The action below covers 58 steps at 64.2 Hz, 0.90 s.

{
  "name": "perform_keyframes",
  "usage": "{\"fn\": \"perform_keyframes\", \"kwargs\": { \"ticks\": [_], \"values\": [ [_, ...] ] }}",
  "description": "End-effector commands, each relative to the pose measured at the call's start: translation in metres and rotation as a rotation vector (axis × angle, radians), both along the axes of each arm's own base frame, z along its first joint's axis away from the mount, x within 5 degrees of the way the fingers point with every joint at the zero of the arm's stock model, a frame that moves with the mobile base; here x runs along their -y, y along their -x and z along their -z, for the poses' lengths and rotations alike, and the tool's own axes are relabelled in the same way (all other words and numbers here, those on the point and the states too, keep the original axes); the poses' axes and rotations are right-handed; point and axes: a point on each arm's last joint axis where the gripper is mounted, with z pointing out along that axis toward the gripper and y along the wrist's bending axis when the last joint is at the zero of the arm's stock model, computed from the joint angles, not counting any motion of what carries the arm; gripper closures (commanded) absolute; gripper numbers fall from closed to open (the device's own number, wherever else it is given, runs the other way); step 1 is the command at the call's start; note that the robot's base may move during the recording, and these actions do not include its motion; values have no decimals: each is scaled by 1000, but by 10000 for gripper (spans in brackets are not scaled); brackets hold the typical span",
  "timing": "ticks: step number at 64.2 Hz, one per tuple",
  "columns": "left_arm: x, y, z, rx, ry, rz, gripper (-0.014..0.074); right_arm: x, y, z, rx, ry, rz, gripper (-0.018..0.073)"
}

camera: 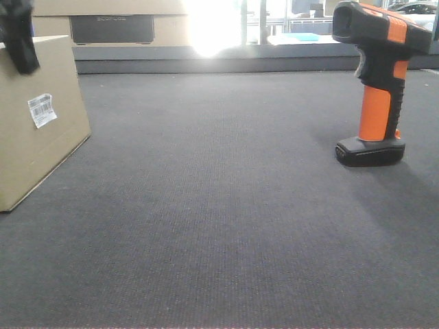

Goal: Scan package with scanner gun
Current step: 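Lower the box onto the belt with the left gripper and release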

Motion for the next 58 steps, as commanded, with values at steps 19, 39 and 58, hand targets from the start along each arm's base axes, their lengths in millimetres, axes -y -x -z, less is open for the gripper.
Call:
{"fn": "perform_keyframes", "kwargs": {
  "ticks": [19,39,58],
  "values": [
    [-3,76,-68,300,41,-6,214,6,5,2,-14,-14,45,713],
    [-9,152,-52,575,63,-7,707,3,53,25,83,-10,43,713],
    [-14,218,-2,818,91,-12,708,-1,101,36,193,-5,30,713]
  ]
}}
